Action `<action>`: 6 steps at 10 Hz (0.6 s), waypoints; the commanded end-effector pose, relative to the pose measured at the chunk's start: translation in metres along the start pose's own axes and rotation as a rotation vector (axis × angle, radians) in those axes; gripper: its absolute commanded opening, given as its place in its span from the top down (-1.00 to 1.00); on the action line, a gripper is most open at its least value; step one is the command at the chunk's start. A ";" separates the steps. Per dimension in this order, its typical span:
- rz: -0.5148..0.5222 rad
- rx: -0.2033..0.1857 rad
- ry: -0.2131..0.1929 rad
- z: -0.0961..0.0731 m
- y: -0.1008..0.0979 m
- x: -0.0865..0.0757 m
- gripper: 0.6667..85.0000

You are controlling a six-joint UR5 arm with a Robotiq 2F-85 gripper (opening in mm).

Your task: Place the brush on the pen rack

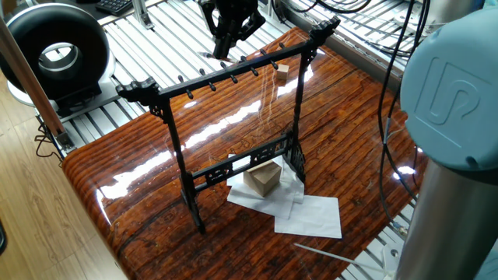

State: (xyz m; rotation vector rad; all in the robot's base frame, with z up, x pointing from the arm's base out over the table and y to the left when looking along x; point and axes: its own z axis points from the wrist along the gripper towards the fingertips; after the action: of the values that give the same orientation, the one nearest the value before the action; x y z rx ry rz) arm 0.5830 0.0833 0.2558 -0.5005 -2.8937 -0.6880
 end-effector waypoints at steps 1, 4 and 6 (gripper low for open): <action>-0.044 -0.023 -0.043 -0.003 0.009 -0.009 0.40; -0.063 -0.009 -0.048 -0.004 0.005 -0.010 0.28; -0.063 -0.013 -0.058 -0.004 0.005 -0.013 0.29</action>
State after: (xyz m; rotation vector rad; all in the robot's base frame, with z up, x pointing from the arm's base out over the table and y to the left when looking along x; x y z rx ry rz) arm 0.5933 0.0814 0.2563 -0.4469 -2.9577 -0.6945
